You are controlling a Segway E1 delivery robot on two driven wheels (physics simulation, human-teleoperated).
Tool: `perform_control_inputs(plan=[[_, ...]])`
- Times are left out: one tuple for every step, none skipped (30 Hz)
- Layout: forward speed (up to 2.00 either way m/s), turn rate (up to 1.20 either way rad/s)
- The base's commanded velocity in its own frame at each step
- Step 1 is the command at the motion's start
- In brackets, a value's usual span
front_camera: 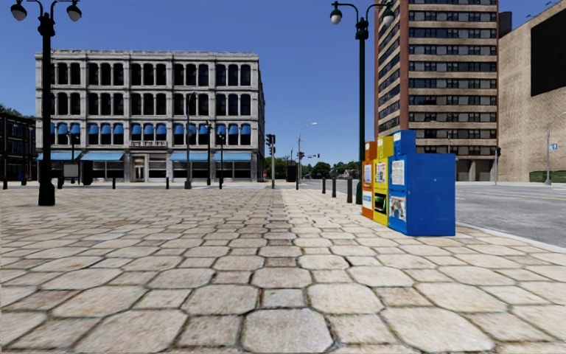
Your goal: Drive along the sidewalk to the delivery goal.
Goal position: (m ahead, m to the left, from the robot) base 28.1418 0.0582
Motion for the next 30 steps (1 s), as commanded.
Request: perform_control_inputs(plan=[[2.00,0.16],[2.00,0.17],[2.00,0.17],[2.00,0.19],[2.00,0.20],[2.00,0.22],[2.00,0.22],[2.00,0.23],[2.00,0.23],[2.00,0.23],[2.00,0.23],[2.00,0.23],[2.00,0.23],[2.00,0.23],[2.00,0.25],[2.00,0.31],[2.00,0.36],[2.00,0.38],[2.00,0.38],[2.00,0.38],[2.00,0.38],[2.00,0.38],[2.00,0.38],[2.00,0.38],[2.00,0.38],[2.00,0.38],[2.00,0.38],[2.00,0.38],[2.00,0.27],[2.00,0.27]])
